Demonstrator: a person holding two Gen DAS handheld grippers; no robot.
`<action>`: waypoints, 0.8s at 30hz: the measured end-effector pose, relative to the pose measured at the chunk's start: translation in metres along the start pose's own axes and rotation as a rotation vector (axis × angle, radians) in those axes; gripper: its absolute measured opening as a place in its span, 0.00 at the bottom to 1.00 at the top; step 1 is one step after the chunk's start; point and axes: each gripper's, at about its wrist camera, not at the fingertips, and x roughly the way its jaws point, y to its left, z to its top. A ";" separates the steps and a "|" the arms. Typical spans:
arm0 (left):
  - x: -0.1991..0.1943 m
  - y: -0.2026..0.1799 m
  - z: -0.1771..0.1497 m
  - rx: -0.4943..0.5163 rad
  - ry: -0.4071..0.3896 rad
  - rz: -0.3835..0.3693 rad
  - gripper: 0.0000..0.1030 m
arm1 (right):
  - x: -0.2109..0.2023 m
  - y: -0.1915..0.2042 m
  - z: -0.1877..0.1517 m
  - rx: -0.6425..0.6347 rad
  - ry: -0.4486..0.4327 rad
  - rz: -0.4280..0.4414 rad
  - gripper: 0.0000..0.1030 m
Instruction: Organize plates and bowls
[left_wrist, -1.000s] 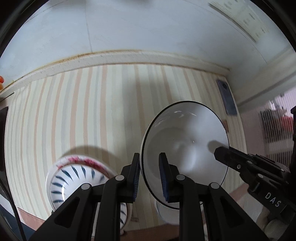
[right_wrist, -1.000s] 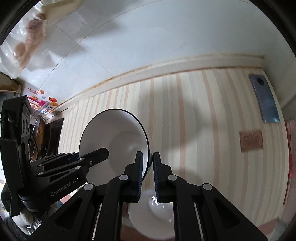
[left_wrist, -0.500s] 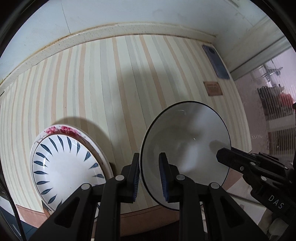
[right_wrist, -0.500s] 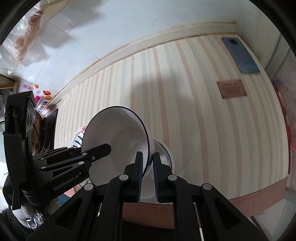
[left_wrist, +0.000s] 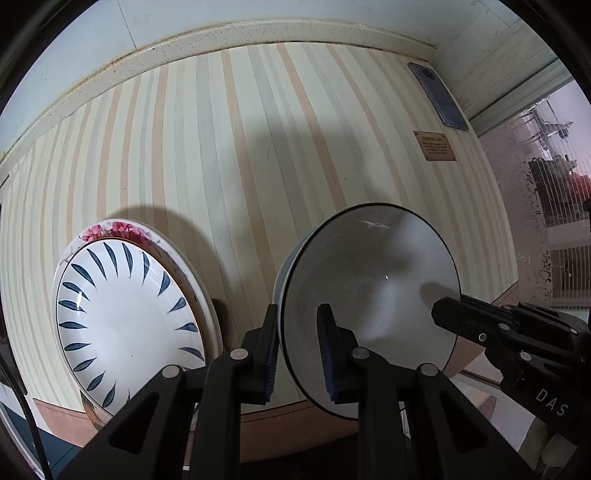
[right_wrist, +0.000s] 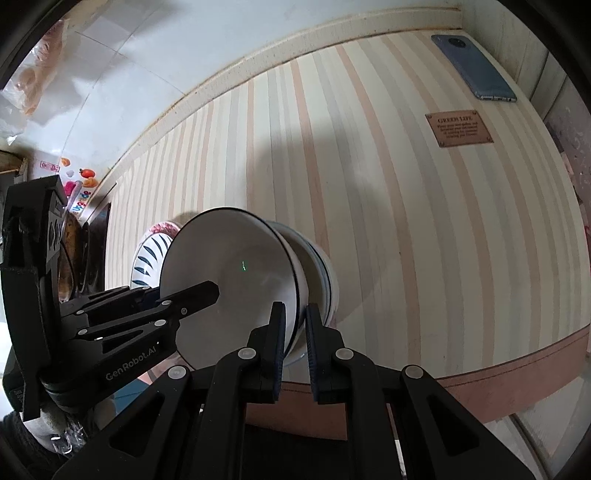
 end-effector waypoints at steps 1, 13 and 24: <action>0.001 -0.001 0.000 0.000 -0.003 0.005 0.17 | 0.001 -0.001 -0.001 0.001 0.003 0.004 0.12; 0.004 -0.009 0.000 -0.025 -0.005 0.076 0.17 | 0.011 -0.011 0.002 -0.025 0.041 0.039 0.12; 0.006 -0.010 -0.003 -0.038 0.015 0.117 0.18 | 0.016 -0.013 0.012 -0.056 0.078 0.044 0.13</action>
